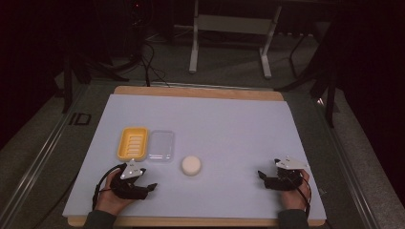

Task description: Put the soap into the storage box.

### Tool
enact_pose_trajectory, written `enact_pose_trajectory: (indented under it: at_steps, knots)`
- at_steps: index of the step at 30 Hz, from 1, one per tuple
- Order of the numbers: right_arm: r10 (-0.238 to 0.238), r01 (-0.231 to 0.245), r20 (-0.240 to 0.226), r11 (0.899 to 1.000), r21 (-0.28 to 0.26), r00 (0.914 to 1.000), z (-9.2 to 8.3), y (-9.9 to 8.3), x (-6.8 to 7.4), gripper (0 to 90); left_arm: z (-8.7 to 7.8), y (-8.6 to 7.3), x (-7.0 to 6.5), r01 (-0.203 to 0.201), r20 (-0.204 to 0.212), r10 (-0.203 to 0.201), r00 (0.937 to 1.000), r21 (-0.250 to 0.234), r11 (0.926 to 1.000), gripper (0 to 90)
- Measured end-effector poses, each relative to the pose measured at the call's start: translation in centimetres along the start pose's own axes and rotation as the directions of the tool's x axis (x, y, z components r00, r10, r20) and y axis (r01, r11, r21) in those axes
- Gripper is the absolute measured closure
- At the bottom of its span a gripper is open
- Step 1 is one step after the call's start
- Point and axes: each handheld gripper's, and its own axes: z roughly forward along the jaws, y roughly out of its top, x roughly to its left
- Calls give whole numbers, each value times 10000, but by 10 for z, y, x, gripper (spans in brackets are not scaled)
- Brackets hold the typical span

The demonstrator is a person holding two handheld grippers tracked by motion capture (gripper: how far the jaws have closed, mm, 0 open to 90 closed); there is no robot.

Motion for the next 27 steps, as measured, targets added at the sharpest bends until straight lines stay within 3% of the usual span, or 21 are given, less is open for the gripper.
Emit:
enact_pose_trajectory:
  at_steps: [3,10,14,19,23,27]
  knots:
    - [-240,240,103,9997,-83,9997,-1,0,2,163,-1,1,-1,-102,-1,102,9999,-63,9999,293]
    - [-54,59,143,9992,-400,9999,-4,-2,1,164,0,3,2,-7,87,7,10000,-58,10000,291]
    - [-87,96,168,9986,-518,9998,-5,-3,1,164,-2,6,2,-147,148,146,9998,22,9999,294]
    - [-170,180,213,9987,-487,9996,-4,-2,2,164,2,15,-3,-759,378,750,9965,243,9968,300]
    - [-127,138,213,9985,-526,9997,-5,-3,2,165,8,24,-8,-1359,461,1334,9900,559,9891,301]
    - [-135,147,214,9984,-547,9997,-5,-3,2,165,13,33,-9,-1629,541,1593,9858,704,9841,303]
